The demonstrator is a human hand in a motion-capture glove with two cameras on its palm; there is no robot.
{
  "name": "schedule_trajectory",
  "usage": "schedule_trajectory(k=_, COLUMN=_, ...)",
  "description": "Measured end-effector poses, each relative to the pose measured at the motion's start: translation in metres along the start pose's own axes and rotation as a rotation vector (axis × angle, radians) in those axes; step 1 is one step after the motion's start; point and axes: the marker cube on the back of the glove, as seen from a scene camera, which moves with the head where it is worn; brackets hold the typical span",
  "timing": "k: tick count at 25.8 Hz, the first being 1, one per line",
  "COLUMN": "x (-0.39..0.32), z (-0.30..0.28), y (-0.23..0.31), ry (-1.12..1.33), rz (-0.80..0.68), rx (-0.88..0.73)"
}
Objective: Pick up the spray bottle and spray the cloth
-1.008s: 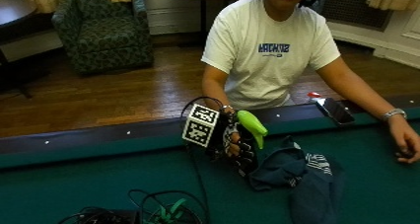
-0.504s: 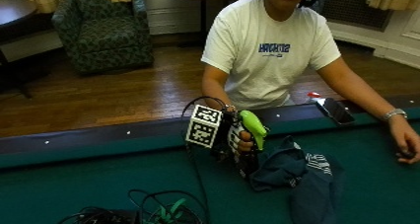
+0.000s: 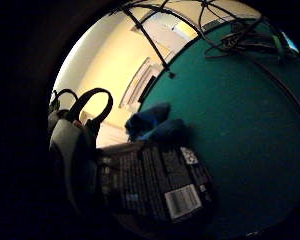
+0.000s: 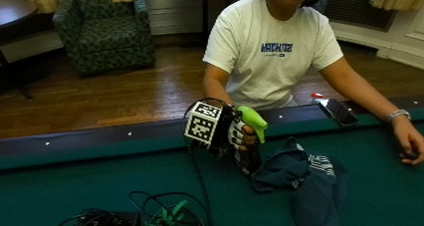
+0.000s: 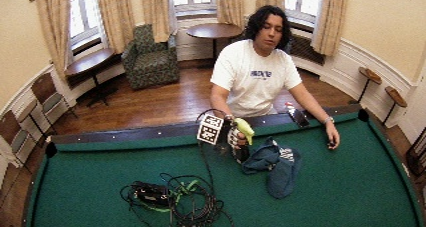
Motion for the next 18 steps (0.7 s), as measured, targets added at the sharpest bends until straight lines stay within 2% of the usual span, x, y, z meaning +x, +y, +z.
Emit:
schedule_trajectory(k=11, x=-0.07, z=-0.056, y=-0.049, ry=0.217, rz=-0.191, rx=0.013)
schedule_trajectory(k=18, x=-0.119, z=-0.074, y=-0.081, ry=0.431, rz=-0.307, rx=-0.091)
